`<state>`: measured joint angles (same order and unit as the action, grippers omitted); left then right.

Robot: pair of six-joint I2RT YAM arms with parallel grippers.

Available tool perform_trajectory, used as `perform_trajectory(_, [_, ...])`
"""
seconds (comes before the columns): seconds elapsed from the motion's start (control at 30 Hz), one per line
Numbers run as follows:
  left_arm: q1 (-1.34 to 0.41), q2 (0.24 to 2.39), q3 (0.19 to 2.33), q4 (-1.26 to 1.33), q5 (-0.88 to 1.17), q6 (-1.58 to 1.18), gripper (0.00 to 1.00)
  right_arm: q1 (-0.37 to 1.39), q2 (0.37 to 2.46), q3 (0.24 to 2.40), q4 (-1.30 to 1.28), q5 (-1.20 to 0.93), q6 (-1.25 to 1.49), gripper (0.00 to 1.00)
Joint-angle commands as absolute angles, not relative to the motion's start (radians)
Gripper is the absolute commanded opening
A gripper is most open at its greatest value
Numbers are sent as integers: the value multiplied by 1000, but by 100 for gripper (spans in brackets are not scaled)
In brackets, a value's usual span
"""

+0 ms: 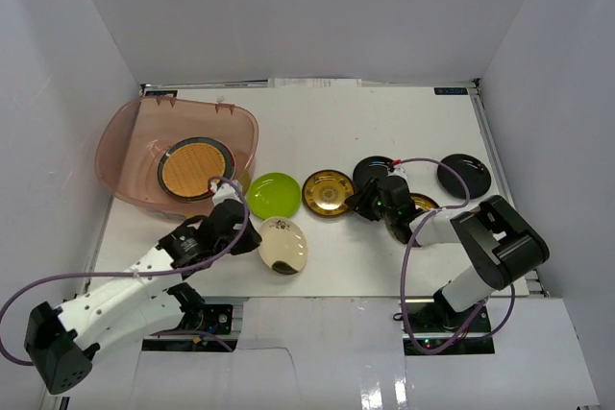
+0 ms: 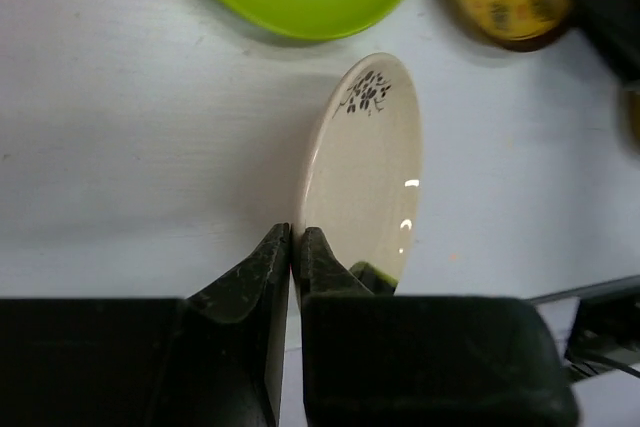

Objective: Place the plates into the plastic bin on the countertop

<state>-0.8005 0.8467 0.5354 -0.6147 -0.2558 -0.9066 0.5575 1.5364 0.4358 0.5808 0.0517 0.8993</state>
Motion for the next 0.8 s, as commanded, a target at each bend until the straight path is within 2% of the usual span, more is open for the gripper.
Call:
perform_trajectory(0.0, [-798,740,693,-698,-209,-841,0,552,1572,440,695,29,974,34])
perform_trajectory(0.13, [-796,722,876,-732,-254,-822,0,552,1545,411,716,29,983,18])
perform_trajectory(0.2, [-796,738,973,-726,-372,-807,0,555,1502,388,713,37,980,8])
perform_trajectory(0.43, [-795,816,1109,-578,-812,-646,0,558,1335,367,631,37,927,8])
perform_trajectory(0.53, [-755,857,1100,-464,-897,-516,0,580,1266,373,580,29,896,8])
perform_trajectory(0.57, [-691,874,1098,-451,-887,-500,0,587,1250,373,566,37,891,8])
perform_trajectory(0.63, [-573,932,1092,-429,-729,-500,0,604,1198,367,534,51,878,8])
perform_trajectory(0.67, [-417,949,1092,-433,-639,-514,0,607,1180,364,528,52,871,8])
perform_trajectory(0.73, [-278,975,1071,-417,-408,-538,0,612,1115,364,499,55,855,8])
perform_trajectory(0.77, [-185,982,1062,-404,-372,-545,0,614,1095,367,486,57,836,8])
